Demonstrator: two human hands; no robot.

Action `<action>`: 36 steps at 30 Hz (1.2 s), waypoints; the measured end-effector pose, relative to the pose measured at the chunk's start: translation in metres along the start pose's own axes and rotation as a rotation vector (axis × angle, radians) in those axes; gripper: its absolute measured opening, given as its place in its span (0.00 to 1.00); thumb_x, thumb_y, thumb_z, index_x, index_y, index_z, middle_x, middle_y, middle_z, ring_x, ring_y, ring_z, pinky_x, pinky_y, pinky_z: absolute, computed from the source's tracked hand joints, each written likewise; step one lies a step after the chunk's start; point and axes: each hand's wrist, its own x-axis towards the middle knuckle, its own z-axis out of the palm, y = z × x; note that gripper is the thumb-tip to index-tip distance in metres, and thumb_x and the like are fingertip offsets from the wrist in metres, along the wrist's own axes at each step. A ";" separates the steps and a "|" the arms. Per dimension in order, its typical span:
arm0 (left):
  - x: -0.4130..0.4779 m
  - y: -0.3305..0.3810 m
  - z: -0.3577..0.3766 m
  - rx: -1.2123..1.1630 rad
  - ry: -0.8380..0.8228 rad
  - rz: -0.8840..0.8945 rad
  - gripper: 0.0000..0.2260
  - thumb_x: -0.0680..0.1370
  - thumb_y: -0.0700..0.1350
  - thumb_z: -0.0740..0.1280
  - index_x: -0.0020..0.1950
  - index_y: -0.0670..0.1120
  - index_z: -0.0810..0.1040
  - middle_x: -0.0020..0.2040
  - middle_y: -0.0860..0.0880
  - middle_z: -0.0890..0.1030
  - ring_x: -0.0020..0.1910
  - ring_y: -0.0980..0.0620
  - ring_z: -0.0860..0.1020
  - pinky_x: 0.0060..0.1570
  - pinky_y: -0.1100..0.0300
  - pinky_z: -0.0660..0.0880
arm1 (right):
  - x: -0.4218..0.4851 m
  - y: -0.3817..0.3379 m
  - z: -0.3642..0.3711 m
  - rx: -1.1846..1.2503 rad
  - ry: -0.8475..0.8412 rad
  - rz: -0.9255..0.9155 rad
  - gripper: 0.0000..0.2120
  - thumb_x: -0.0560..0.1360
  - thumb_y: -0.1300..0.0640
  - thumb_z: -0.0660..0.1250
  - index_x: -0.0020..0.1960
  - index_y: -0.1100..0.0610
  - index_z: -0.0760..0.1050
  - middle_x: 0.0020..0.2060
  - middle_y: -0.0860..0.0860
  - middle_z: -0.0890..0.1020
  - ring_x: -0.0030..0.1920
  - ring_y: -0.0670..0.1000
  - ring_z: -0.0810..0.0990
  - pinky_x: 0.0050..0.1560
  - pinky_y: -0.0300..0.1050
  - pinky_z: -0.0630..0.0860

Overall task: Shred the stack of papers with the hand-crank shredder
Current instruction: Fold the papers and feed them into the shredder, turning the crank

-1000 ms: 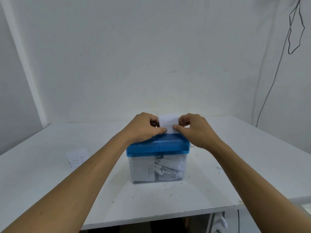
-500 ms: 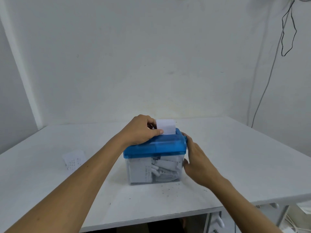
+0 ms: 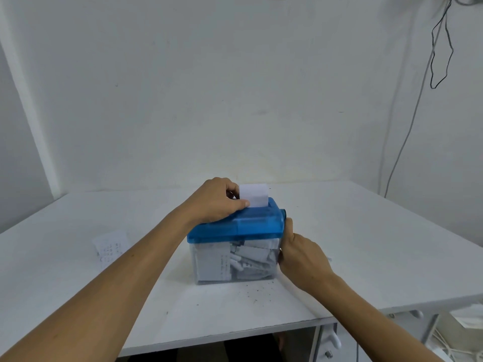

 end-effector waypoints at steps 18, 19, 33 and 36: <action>-0.002 0.001 0.005 0.064 -0.099 -0.079 0.36 0.58 0.78 0.71 0.58 0.60 0.76 0.55 0.61 0.80 0.53 0.56 0.78 0.59 0.49 0.77 | 0.032 -0.023 -0.106 -0.220 -0.712 0.084 0.12 0.75 0.57 0.69 0.38 0.55 0.67 0.34 0.49 0.73 0.34 0.50 0.71 0.36 0.43 0.69; -0.002 0.002 0.004 0.059 -0.106 -0.076 0.34 0.59 0.77 0.71 0.58 0.59 0.77 0.54 0.61 0.80 0.52 0.56 0.78 0.58 0.49 0.77 | 0.042 -0.023 -0.113 -0.190 -0.816 0.111 0.15 0.75 0.58 0.70 0.36 0.55 0.65 0.30 0.50 0.70 0.29 0.49 0.66 0.31 0.42 0.65; 0.000 0.000 0.008 0.069 -0.101 -0.065 0.38 0.57 0.78 0.70 0.62 0.60 0.76 0.55 0.59 0.81 0.52 0.55 0.79 0.57 0.49 0.78 | 0.117 -0.001 -0.143 0.252 -0.583 0.153 0.23 0.73 0.37 0.71 0.49 0.58 0.78 0.39 0.51 0.78 0.36 0.48 0.79 0.36 0.39 0.77; 0.001 -0.003 0.008 0.065 -0.098 -0.056 0.43 0.55 0.80 0.69 0.65 0.61 0.75 0.59 0.60 0.80 0.55 0.56 0.79 0.58 0.50 0.78 | 0.108 0.011 -0.095 0.421 -0.311 0.134 0.20 0.78 0.39 0.66 0.47 0.57 0.75 0.42 0.52 0.80 0.39 0.49 0.81 0.36 0.44 0.80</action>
